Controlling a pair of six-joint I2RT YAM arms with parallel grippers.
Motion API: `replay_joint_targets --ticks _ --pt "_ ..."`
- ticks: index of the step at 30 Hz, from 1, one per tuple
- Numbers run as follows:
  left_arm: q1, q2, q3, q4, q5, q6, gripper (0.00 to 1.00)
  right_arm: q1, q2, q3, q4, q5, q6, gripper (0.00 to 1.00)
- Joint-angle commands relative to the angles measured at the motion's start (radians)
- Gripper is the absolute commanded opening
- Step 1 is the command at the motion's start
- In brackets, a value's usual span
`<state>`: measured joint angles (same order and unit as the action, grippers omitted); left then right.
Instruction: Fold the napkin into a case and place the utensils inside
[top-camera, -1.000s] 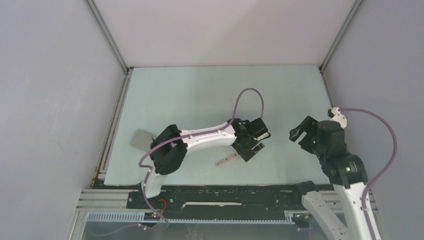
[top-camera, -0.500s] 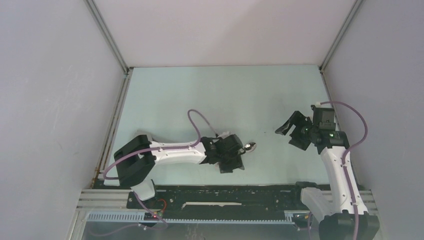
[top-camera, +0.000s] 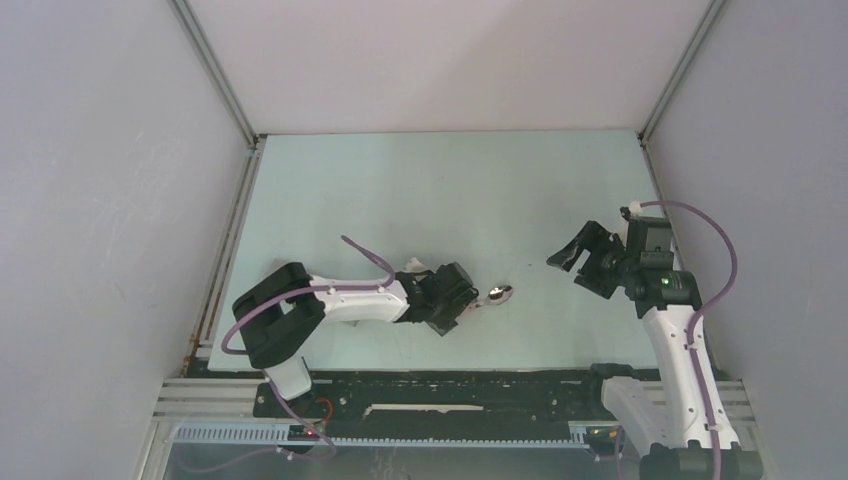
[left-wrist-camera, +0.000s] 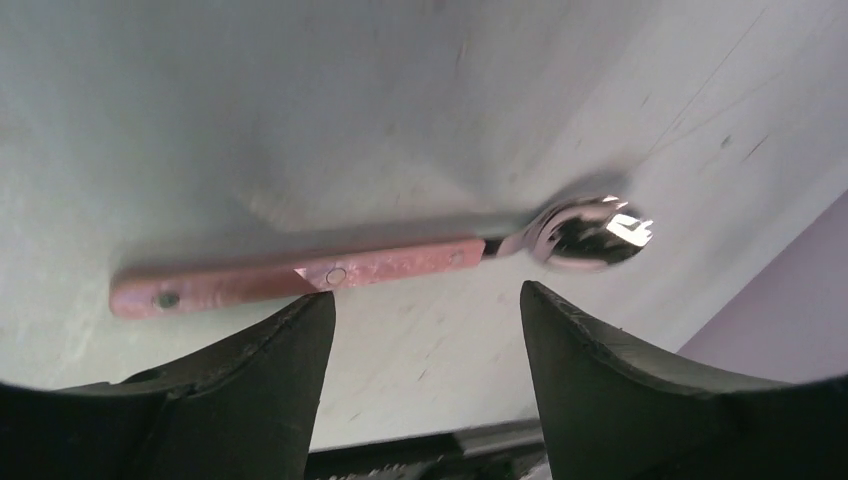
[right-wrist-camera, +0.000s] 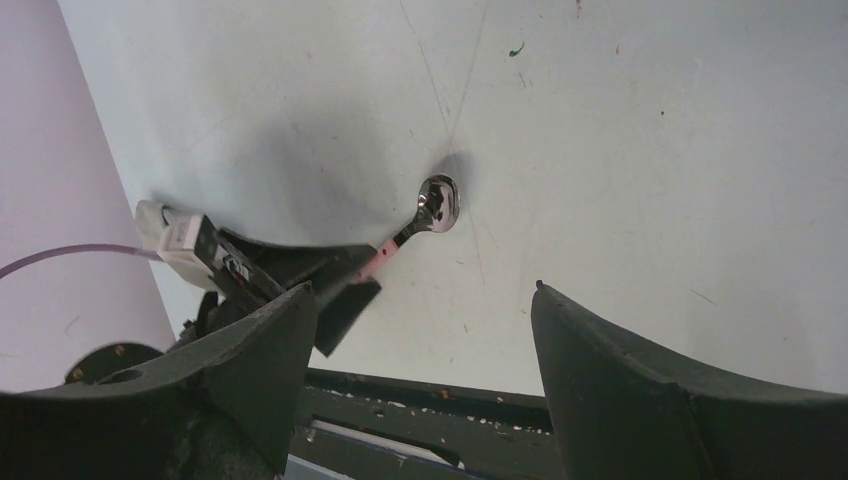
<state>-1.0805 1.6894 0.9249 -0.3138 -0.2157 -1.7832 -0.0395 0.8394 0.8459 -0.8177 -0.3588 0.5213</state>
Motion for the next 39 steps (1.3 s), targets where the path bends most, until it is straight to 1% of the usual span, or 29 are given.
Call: replay_joint_targets --ticks 1,4,7,9,11,13,16,20,24,26,27,29,32,39 --pt "0.084 0.024 -0.005 -0.023 -0.139 -0.018 0.77 0.009 -0.014 -0.002 0.027 -0.017 -0.023 0.86" --pt "0.147 0.028 0.009 -0.040 -0.164 0.002 0.77 0.013 -0.019 -0.002 0.022 -0.014 -0.022 0.86" --pt "0.182 0.024 0.033 -0.069 -0.162 0.011 0.74 0.014 -0.028 -0.002 0.018 -0.015 -0.024 0.86" --pt "0.168 0.024 0.099 -0.199 -0.173 0.002 0.73 0.016 -0.038 -0.002 0.012 -0.014 -0.025 0.86" --pt "0.133 0.041 0.195 -0.368 -0.156 -0.065 0.74 0.018 -0.044 -0.003 0.008 -0.015 -0.025 0.86" --pt "0.091 0.077 0.303 -0.474 -0.119 -0.135 0.75 0.019 -0.048 -0.002 0.007 -0.020 -0.024 0.86" --pt "0.049 0.129 0.358 -0.472 -0.087 -0.207 0.76 0.019 -0.059 -0.003 0.010 -0.032 -0.019 0.86" --pt "0.050 0.182 0.382 -0.438 -0.010 -0.284 0.76 0.024 -0.077 -0.001 0.004 -0.042 -0.015 0.85" --pt "0.055 0.205 0.390 -0.405 0.003 -0.361 0.73 0.036 -0.088 0.000 0.009 -0.026 -0.025 0.85" --pt "0.065 0.229 0.422 -0.406 0.012 -0.373 0.72 0.037 -0.085 0.009 0.004 -0.021 -0.029 0.85" --pt "0.070 0.245 0.444 -0.414 0.012 -0.377 0.72 0.061 -0.084 0.010 0.002 -0.028 -0.029 0.85" --pt "0.077 0.278 0.471 -0.434 0.033 -0.399 0.71 0.069 -0.091 0.010 0.002 -0.035 -0.025 0.85" --pt "0.086 0.307 0.463 -0.412 0.094 -0.449 0.67 0.077 -0.106 0.010 -0.002 -0.029 -0.024 0.85" --pt "0.101 0.340 0.466 -0.449 0.111 -0.500 0.62 0.091 -0.115 0.010 0.000 -0.029 -0.027 0.85"
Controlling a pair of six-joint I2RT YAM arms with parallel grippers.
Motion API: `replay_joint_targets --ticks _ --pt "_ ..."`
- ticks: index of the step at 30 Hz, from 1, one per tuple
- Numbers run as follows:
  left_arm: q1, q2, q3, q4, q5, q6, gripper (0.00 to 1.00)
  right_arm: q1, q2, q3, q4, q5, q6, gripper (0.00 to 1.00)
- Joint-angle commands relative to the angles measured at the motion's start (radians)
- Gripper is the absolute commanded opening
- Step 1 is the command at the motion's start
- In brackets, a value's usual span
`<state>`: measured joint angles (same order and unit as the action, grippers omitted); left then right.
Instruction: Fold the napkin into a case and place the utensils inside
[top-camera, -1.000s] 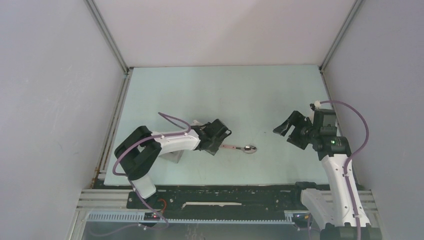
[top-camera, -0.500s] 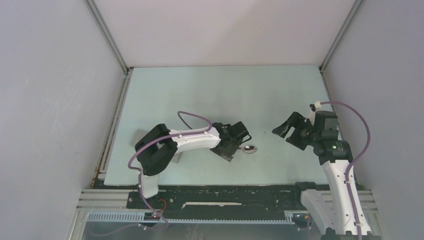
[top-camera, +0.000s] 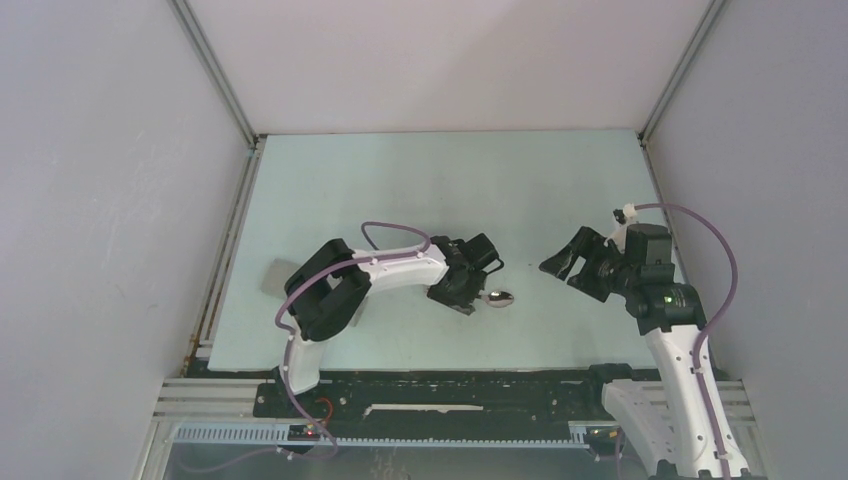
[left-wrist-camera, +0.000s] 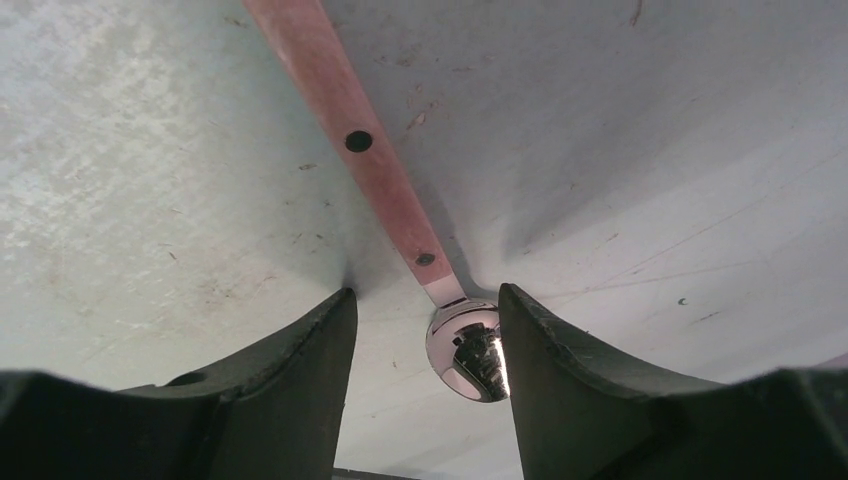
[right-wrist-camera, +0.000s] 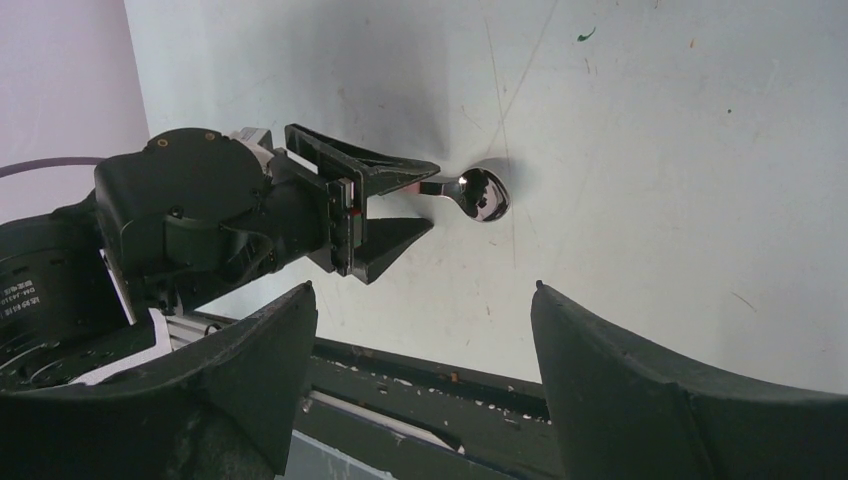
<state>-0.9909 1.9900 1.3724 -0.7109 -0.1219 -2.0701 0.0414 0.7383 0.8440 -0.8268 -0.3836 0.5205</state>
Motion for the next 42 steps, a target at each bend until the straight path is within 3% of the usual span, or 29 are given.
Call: replay_joint_targets --ticks 1,5,12,22,26,31,42 --pt "0.013 0.049 0.032 -0.072 0.013 -0.214 0.62 0.013 -0.016 0.012 0.009 -0.002 -0.024 0.85" --pt "0.019 0.075 0.054 -0.104 0.033 -0.227 0.59 0.022 -0.020 0.012 0.008 0.002 -0.025 0.85" --pt "0.031 0.114 0.099 -0.165 0.037 -0.213 0.44 0.026 -0.025 0.011 0.009 0.005 -0.027 0.85" --pt "0.040 0.141 0.129 -0.207 0.042 -0.153 0.31 0.027 -0.034 0.011 0.007 0.010 -0.028 0.85" --pt "0.046 0.121 0.101 -0.189 0.040 -0.121 0.12 0.025 -0.042 0.012 0.007 0.014 -0.028 0.85" --pt "0.043 0.050 0.092 -0.239 -0.001 -0.041 0.00 0.026 -0.047 0.012 0.005 0.020 -0.029 0.85" --pt "0.007 -0.290 -0.045 -0.368 -0.066 0.037 0.00 0.025 -0.045 0.012 0.017 0.021 -0.024 0.85"
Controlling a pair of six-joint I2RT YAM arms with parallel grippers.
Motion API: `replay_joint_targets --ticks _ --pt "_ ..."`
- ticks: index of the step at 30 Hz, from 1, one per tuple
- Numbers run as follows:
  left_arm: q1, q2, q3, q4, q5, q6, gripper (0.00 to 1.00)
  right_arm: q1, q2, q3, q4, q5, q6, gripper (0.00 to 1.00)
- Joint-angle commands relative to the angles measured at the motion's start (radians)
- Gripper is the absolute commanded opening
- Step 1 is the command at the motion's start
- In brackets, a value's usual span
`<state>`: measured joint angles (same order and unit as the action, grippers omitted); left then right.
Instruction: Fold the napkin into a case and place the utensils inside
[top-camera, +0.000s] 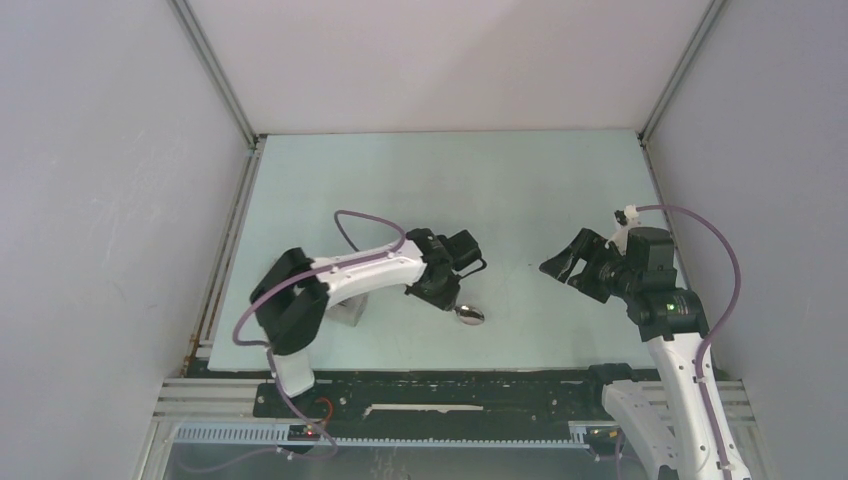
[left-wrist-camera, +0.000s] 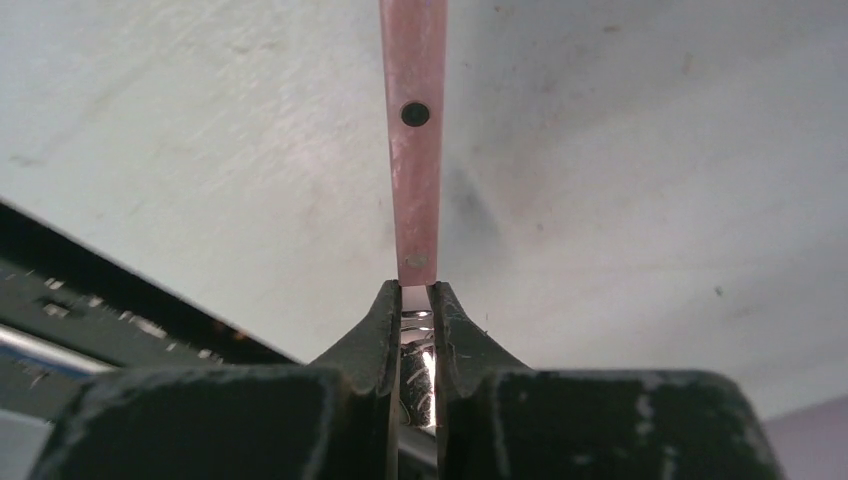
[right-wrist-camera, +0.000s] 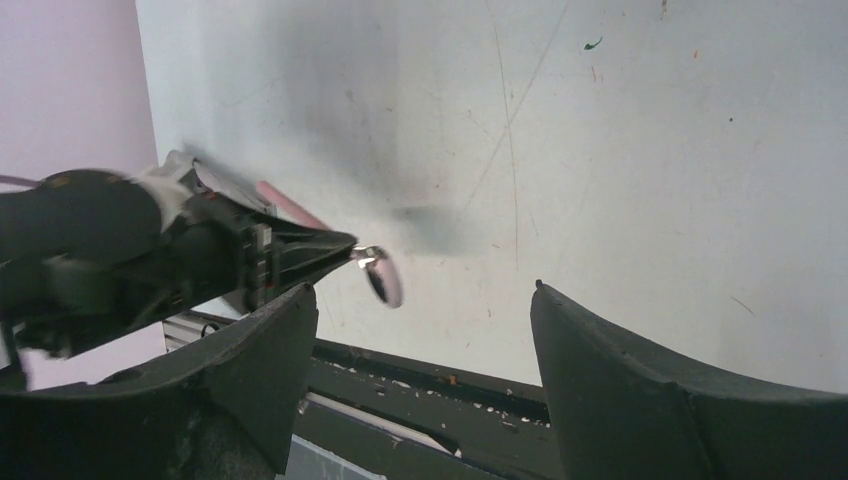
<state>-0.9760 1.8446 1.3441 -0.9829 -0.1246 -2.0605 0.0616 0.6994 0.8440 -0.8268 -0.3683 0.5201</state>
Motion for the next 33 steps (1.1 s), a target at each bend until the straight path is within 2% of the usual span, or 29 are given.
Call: replay_joint_targets --ticks 1,10,18,24,27,33 --pt "-0.010 -0.172 -0.033 -0.105 -0.066 0.031 0.00 0.004 -0.006 0.012 0.016 0.007 -0.024 0.85" --pt "0.020 -0.420 -0.307 -0.077 -0.007 0.100 0.00 0.006 -0.001 0.001 0.015 0.002 -0.027 0.85" --pt "0.161 -0.673 -0.536 -0.026 -0.019 0.178 0.00 0.006 0.001 0.000 0.020 -0.062 -0.095 0.94" --pt "0.286 -0.692 -0.570 -0.034 0.007 0.326 0.00 0.009 -0.014 0.000 0.023 -0.107 -0.123 0.98" --pt "0.344 -0.693 -0.590 0.016 0.041 0.390 0.00 0.012 -0.023 -0.001 0.027 -0.121 -0.130 0.98" --pt "0.443 -0.623 -0.585 0.039 0.116 0.517 0.00 0.012 -0.037 0.000 0.028 -0.117 -0.130 0.99"
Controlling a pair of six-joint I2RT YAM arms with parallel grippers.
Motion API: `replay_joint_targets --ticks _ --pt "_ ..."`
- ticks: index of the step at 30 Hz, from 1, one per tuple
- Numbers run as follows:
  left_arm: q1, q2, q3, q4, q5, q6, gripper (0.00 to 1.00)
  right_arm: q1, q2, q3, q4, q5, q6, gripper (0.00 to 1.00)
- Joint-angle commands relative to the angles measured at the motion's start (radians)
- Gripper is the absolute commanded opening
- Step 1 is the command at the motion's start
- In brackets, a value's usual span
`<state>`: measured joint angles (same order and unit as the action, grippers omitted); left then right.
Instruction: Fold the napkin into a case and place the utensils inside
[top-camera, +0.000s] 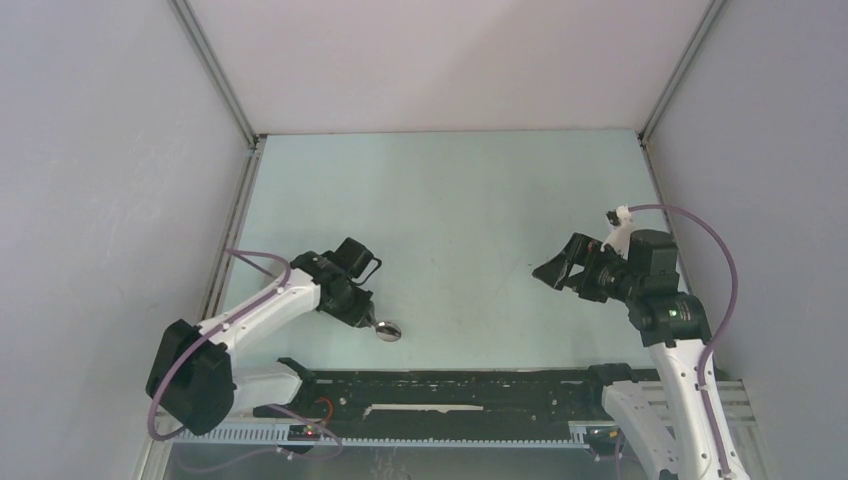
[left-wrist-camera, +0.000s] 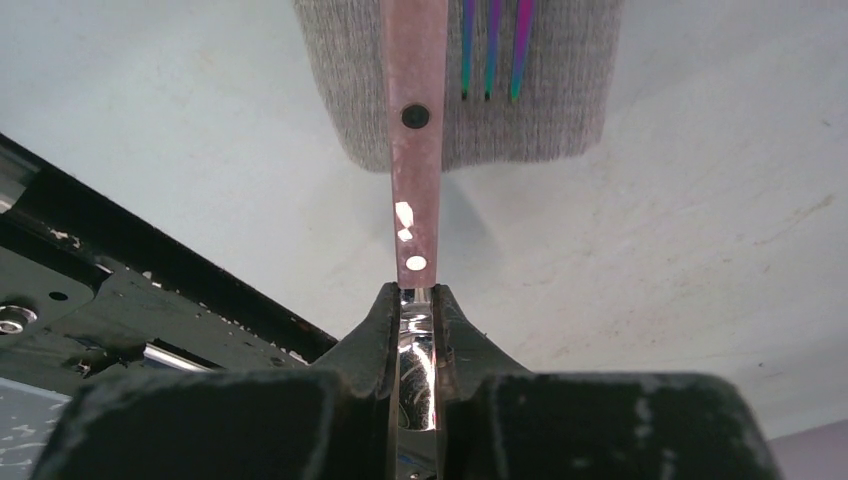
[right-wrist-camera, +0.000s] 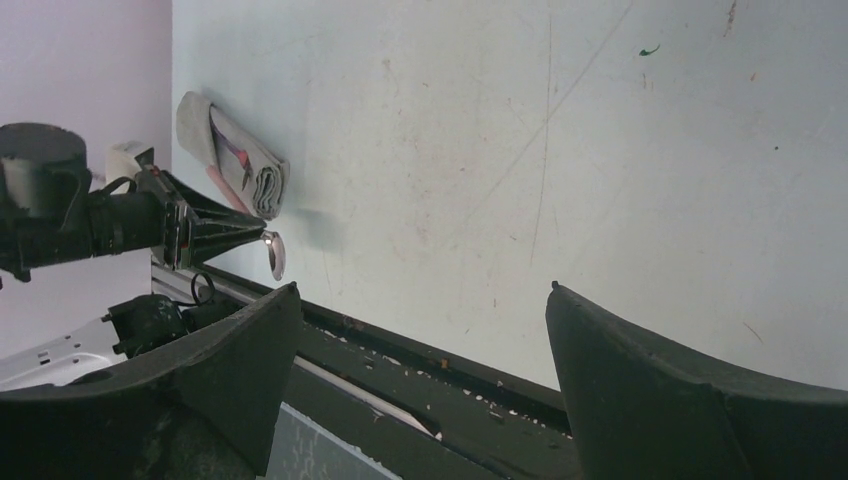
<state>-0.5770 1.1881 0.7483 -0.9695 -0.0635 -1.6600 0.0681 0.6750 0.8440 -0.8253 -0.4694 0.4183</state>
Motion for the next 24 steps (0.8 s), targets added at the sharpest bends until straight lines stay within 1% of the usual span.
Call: replay_joint_targets --ticks 1,4,5,7,10,14,19,24 --pt "0.053 0.038 0.009 0.026 0.054 0.123 0.00 0.006 -0.011 -0.001 0.025 -0.013 -0.028 0.99" --pt "0.087 0.030 -0.027 0.059 0.054 0.131 0.00 0.005 -0.013 -0.001 0.023 -0.008 -0.030 0.99" --pt "0.103 0.028 -0.048 0.090 0.090 0.142 0.00 0.004 -0.015 0.000 0.022 -0.008 -0.030 0.99" --pt "0.130 0.042 -0.066 0.125 0.120 0.179 0.00 0.005 -0.014 0.000 0.020 -0.005 -0.030 0.99" --pt "0.154 0.059 -0.041 0.083 0.096 0.222 0.00 0.005 -0.013 -0.005 0.024 -0.005 -0.032 0.99" --pt "0.196 0.058 -0.080 0.137 0.139 0.242 0.00 0.005 -0.011 -0.008 0.029 -0.006 -0.029 0.99" --pt "0.233 0.073 -0.081 0.145 0.161 0.285 0.00 0.006 -0.010 -0.009 0.028 -0.005 -0.031 0.99" --pt "0.275 0.050 -0.090 0.142 0.170 0.320 0.00 0.006 -0.005 -0.011 0.032 -0.005 -0.030 0.99"
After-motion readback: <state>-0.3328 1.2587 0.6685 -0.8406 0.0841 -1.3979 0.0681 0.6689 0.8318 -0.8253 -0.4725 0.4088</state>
